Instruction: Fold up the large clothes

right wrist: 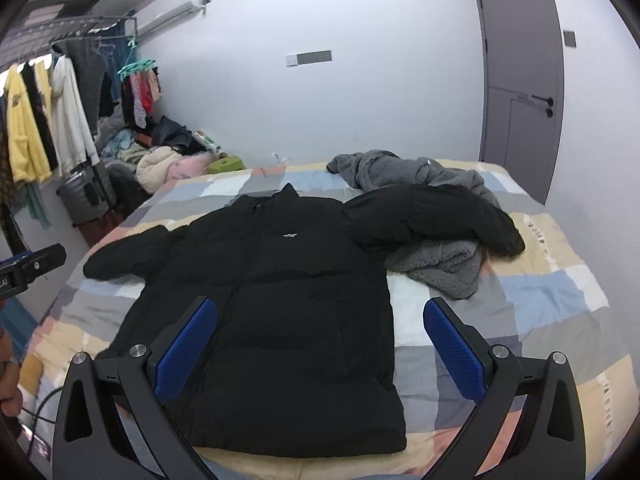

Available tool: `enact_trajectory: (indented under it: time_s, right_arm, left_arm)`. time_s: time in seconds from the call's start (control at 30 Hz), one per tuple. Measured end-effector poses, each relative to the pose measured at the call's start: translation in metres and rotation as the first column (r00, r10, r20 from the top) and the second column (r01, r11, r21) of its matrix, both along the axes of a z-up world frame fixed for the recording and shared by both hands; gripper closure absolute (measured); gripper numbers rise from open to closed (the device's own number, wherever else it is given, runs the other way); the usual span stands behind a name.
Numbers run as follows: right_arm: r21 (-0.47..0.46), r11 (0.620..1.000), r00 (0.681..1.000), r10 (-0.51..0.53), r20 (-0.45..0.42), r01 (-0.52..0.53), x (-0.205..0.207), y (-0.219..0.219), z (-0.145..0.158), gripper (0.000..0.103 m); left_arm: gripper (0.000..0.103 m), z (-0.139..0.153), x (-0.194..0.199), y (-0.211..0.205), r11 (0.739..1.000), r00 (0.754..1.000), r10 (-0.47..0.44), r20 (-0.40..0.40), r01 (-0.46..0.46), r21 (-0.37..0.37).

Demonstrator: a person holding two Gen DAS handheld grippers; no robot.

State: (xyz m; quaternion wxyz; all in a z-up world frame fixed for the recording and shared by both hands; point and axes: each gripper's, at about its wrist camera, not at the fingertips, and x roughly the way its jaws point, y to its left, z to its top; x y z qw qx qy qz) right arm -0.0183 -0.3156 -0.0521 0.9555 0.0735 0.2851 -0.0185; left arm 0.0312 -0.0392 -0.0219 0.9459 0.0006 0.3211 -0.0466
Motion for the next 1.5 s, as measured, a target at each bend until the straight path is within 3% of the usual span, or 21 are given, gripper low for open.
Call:
enact_trajectory:
  time_s: [0.23, 0.4, 0.5, 0.63, 0.8, 0.97, 1.07, 1.27, 1.4, 1.5]
  right_arm:
    - [0.023, 1.0, 1.0, -0.016, 0.014, 0.016, 0.023, -0.017, -0.005, 0.0]
    - [0.051, 0.998, 0.998, -0.04, 0.04, 0.038, 0.043, -0.037, -0.015, 0.0]
    - [0.048, 0.997, 0.995, -0.058, 0.08, 0.054, 0.053, -0.053, -0.021, 0.0]
    - [0.034, 0.994, 0.987, -0.107, 0.122, 0.103, 0.071, -0.081, -0.027, 0.0]
    - [0.05, 0.988, 0.973, -0.151, 0.173, 0.144, 0.099, -0.129, -0.033, 0.0]
    - [0.12, 0.97, 0.957, -0.231, 0.178, 0.212, 0.13, -0.192, -0.049, 0.0]
    - [0.21, 0.94, 0.942, -0.303, 0.146, 0.27, 0.143, -0.234, -0.07, 0.0]
    - [0.4, 0.834, 0.897, -0.437, 0.059, 0.38, 0.162, -0.314, -0.125, 0.004]
    - [0.595, 0.715, 0.886, -0.463, 0.009, 0.367, 0.174, -0.359, -0.17, 0.008]
    - [0.657, 0.65, 0.864, -0.504, -0.004, 0.382, 0.184, -0.375, -0.196, 0.01]
  left_arm:
    - [0.0, -0.021, 0.04, 0.001, 1.0, 1.0, -0.027, 0.003, 0.027, -0.004]
    - [0.0, -0.061, 0.076, 0.009, 0.998, 0.999, -0.039, 0.03, 0.04, -0.039]
    - [0.0, -0.087, 0.098, 0.012, 0.996, 0.998, -0.056, -0.027, 0.054, -0.074]
    - [0.0, -0.097, 0.108, 0.006, 0.999, 0.999, -0.048, 0.001, 0.048, -0.022]
    - [0.0, -0.107, 0.117, 0.009, 0.998, 0.998, -0.04, 0.038, 0.041, -0.039]
    - [0.0, -0.127, 0.127, 0.017, 0.996, 0.999, -0.034, 0.004, 0.034, -0.085]
    - [0.0, -0.139, 0.133, 0.018, 0.994, 0.999, -0.039, -0.025, 0.036, -0.102]
    - [0.0, -0.154, 0.139, 0.016, 0.994, 0.999, -0.019, -0.037, 0.015, -0.105]
    - [0.0, -0.158, 0.146, 0.013, 0.993, 0.999, -0.01, -0.038, 0.006, -0.115]
    - [0.0, -0.163, 0.152, 0.009, 0.996, 0.999, 0.01, -0.036, -0.013, -0.084]
